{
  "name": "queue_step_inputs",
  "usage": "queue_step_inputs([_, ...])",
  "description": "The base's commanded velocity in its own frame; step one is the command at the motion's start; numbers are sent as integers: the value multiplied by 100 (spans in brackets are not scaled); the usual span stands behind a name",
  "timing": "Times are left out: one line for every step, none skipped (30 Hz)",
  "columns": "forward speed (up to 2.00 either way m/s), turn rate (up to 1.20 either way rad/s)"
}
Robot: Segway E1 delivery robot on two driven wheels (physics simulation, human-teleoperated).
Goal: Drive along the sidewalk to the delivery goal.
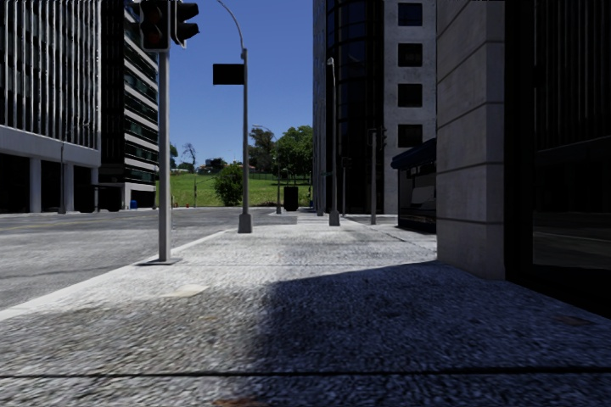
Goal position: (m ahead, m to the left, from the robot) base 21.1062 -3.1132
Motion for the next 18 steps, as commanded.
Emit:
queue_step_inputs([200,0])
queue_step_inputs([200,0])
queue_step_inputs([200,0])
queue_step_inputs([200,0])
queue_step_inputs([200,0])
queue_step_inputs([200,0])
queue_step_inputs([200,0])
queue_step_inputs([200,0])
queue_step_inputs([200,0])
queue_step_inputs([200,0])
queue_step_inputs([200,0])
queue_step_inputs([200,0])
queue_step_inputs([200,0])
queue_step_inputs([200,0])
queue_step_inputs([200,0])
queue_step_inputs([200,0])
queue_step_inputs([200,0])
queue_step_inputs([200,0])
